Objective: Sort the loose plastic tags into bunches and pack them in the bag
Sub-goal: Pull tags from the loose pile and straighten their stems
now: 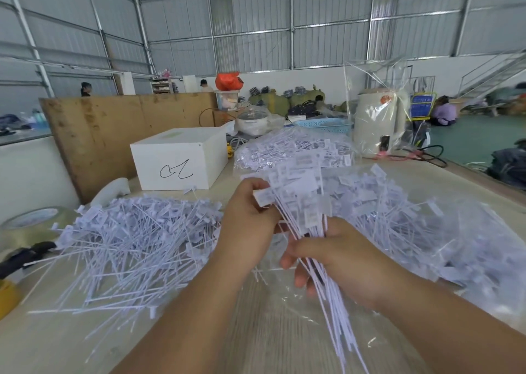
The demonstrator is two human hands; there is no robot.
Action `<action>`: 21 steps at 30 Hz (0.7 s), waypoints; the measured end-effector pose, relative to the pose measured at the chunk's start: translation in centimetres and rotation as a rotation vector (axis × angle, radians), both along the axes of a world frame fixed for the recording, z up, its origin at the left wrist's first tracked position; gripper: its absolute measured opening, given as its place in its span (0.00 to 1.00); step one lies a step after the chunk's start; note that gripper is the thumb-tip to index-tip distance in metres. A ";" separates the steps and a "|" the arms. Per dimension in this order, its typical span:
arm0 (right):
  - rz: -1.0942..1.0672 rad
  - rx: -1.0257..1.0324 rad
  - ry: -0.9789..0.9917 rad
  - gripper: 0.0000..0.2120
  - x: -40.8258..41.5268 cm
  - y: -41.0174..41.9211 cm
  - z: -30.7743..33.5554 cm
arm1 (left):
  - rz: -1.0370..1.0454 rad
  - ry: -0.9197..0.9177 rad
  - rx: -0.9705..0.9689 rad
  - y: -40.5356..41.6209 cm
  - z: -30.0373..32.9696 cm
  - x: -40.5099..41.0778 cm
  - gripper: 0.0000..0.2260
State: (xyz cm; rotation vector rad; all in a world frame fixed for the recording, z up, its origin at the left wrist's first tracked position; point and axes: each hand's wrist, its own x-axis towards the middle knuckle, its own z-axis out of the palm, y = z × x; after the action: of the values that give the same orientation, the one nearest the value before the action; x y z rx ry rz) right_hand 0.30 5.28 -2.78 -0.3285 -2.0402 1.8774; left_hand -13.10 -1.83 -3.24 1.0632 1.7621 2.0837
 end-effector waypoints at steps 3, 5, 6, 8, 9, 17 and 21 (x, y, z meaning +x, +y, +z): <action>-0.031 -0.099 0.057 0.08 -0.5 0.1 -0.2 | -0.094 0.001 0.029 0.2 0.2 1.2 0.10; -0.066 -0.092 0.089 0.08 -0.9 0.3 -0.2 | -0.166 0.026 0.026 0.4 0.2 2.1 0.10; -0.079 -0.076 0.110 0.10 -1.0 0.5 -0.2 | -0.211 0.023 0.033 0.4 0.2 2.6 0.10; -0.112 -0.054 0.171 0.14 -1.1 1.1 -0.1 | -0.292 -0.003 0.066 0.4 0.5 3.4 0.09; -0.138 -0.048 0.207 0.16 -1.1 1.4 0.1 | -0.316 -0.016 0.089 0.3 0.7 3.7 0.08; -0.168 0.224 0.269 0.07 -0.6 1.8 -1.1 | -0.376 0.038 0.078 0.0 0.5 4.0 0.32; -0.159 0.313 0.188 0.09 -0.7 1.7 -2.4 | -0.405 0.118 0.027 0.1 -0.2 4.1 0.49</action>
State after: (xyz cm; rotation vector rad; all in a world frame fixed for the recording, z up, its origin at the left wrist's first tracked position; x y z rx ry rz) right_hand -0.41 6.98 -5.21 -0.2153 -2.0702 1.4132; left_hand -8.96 -1.77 -3.43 1.4378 1.4188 1.8314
